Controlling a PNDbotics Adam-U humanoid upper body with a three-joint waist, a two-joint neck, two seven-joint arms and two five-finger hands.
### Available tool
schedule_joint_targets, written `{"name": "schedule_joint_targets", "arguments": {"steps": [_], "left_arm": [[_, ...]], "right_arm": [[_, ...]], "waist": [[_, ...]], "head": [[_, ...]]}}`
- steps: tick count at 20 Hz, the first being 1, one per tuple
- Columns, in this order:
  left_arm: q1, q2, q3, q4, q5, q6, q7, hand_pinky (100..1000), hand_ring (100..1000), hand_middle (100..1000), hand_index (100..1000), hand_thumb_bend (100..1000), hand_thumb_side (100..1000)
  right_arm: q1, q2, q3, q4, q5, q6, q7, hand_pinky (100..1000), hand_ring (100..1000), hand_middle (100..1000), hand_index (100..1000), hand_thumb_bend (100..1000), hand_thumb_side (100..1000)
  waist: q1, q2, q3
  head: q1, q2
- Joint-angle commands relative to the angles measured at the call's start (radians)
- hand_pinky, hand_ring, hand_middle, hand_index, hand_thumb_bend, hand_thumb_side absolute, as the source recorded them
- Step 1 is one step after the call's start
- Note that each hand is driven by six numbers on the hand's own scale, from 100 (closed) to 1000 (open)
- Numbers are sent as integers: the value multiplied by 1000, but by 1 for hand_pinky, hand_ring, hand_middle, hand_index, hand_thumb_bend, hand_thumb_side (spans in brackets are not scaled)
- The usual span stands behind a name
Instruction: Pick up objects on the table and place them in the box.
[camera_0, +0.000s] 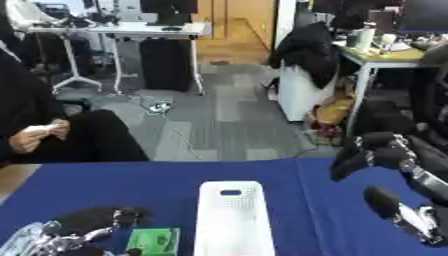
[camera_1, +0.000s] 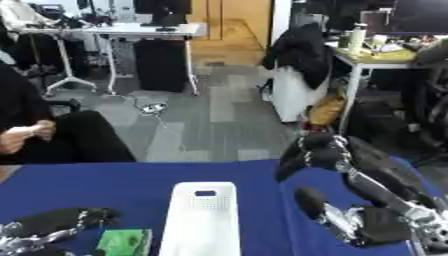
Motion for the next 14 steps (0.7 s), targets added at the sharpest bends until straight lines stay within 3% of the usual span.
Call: {"name": "schedule_joint_targets", "arguments": {"steps": [1, 14], "left_arm": [[-28, 9, 3, -2, -23, -15, 3, 843, 947, 979, 946, 119, 1000], [-50, -19, -8, 46, -77, -38, 36, 844, 948, 980, 956, 138, 1000]], "right_arm": [[-9, -8, -1, -15, -7, -12, 17, 555, 608, 600, 679, 190, 1000], [-8, -9, -3, -15, -2, -5, 19, 555, 608, 601, 680, 188, 1000]], "waist": [[1, -12, -2], [0, -12, -2]], "head": [[14, 13], [46, 87]]}}
